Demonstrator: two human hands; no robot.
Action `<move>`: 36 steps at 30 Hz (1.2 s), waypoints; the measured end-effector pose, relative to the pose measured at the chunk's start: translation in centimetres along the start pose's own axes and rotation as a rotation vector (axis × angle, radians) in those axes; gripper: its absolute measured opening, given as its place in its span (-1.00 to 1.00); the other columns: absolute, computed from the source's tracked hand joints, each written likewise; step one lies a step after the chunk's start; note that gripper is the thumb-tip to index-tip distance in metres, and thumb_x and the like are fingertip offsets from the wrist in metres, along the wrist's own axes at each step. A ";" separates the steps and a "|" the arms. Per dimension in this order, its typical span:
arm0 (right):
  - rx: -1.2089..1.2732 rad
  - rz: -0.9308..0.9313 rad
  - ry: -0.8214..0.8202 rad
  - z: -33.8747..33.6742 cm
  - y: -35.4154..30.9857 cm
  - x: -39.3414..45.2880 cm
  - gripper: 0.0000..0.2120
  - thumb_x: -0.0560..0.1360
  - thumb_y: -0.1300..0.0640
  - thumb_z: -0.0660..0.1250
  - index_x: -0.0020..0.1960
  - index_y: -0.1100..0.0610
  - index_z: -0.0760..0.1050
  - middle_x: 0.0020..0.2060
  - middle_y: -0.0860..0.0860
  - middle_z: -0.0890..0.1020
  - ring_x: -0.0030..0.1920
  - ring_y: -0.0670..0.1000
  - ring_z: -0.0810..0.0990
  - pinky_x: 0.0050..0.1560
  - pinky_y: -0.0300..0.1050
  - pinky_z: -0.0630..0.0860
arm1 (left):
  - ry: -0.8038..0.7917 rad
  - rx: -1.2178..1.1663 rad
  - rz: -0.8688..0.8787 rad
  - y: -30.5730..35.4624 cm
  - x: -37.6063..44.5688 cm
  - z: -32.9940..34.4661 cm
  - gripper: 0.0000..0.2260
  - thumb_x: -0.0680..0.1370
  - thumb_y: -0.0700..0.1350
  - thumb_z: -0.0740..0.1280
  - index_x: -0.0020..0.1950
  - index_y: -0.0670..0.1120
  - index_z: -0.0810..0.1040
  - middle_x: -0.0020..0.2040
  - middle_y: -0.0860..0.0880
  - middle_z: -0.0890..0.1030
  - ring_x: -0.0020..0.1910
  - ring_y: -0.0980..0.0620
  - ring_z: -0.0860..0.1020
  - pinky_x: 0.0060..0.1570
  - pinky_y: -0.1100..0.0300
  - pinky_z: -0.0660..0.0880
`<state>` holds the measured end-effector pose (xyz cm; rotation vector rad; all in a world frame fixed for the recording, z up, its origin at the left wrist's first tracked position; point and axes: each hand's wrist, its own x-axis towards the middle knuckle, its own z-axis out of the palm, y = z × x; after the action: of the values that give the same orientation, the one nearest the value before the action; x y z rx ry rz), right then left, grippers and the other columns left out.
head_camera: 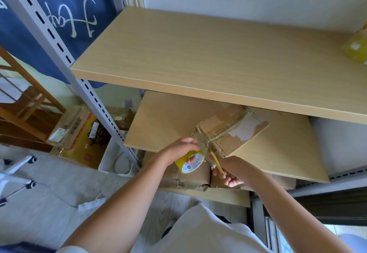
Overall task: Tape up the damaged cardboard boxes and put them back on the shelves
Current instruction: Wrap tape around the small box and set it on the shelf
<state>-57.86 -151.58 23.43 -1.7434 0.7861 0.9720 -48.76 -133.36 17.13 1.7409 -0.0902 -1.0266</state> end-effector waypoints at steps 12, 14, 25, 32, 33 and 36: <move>0.074 -0.015 0.108 1.5 0.6 2.8 -0.57 0.48 -0.24 0.38 -0.22 0.13 0.65 -0.47 0.03 0.36 -0.51 -0.03 0.24 -0.48 -0.27 0.14 | 0.009 -0.006 -0.062 -0.2 1.1 -0.2 -0.74 0.52 -0.08 0.38 0.12 -0.20 0.58 -0.31 -0.15 0.59 -0.38 -0.07 0.46 -0.27 0.18 0.42; 0.060 -0.075 0.159 1.5 1.4 3.2 -0.58 0.46 -0.23 0.40 -0.25 0.13 0.67 -0.53 0.02 0.43 -0.56 -0.02 0.29 -0.52 -0.30 0.20 | 0.026 0.002 -0.068 -0.2 1.3 -0.1 -0.73 0.49 -0.05 0.39 0.11 -0.18 0.60 -0.30 -0.13 0.60 -0.39 -0.05 0.49 -0.22 0.17 0.43; -0.098 -0.230 0.222 2.2 3.9 4.7 -0.73 0.50 0.06 0.31 -0.34 0.06 0.62 -0.54 -0.03 0.59 -0.62 -0.07 0.43 -0.56 -0.32 0.35 | 0.020 -0.019 -0.125 -1.6 1.7 -0.6 -0.87 0.49 -0.15 0.44 0.01 -0.13 0.67 -0.34 -0.11 0.63 -0.47 0.01 0.53 -0.45 0.26 0.48; -0.211 -0.134 0.129 3.9 3.8 4.5 -0.69 0.58 -0.14 0.26 -0.27 -0.01 0.41 -0.32 0.03 0.57 -0.50 -0.06 0.56 -0.50 -0.27 0.51 | 0.006 0.032 -0.103 -2.4 1.0 -0.5 -0.87 0.49 -0.14 0.45 -0.01 -0.15 0.66 -0.22 -0.06 0.64 -0.43 0.00 0.54 -0.42 0.23 0.47; -0.189 -0.123 0.125 4.0 3.7 4.3 -0.69 0.58 -0.17 0.23 -0.26 -0.03 0.40 -0.30 0.03 0.57 -0.47 -0.05 0.58 -0.49 -0.26 0.53 | 0.005 0.045 -0.096 -2.4 0.8 -0.6 -0.87 0.49 -0.14 0.44 0.00 -0.16 0.65 -0.25 -0.06 0.63 -0.43 0.00 0.53 -0.40 0.22 0.47; -0.231 -0.171 0.103 4.1 2.9 3.0 -0.63 0.57 -0.24 0.21 -0.27 -0.02 0.39 -0.37 0.00 0.55 -0.51 -0.09 0.55 -0.47 -0.28 0.52 | 0.032 0.002 -0.093 -3.2 0.0 -1.5 -0.85 0.52 -0.15 0.42 0.04 -0.17 0.64 -0.28 -0.07 0.62 -0.40 -0.01 0.52 -0.35 0.19 0.48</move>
<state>-59.96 -148.96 18.68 -2.0382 0.5945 0.8902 -49.06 -130.78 14.64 1.7763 0.0102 -1.0661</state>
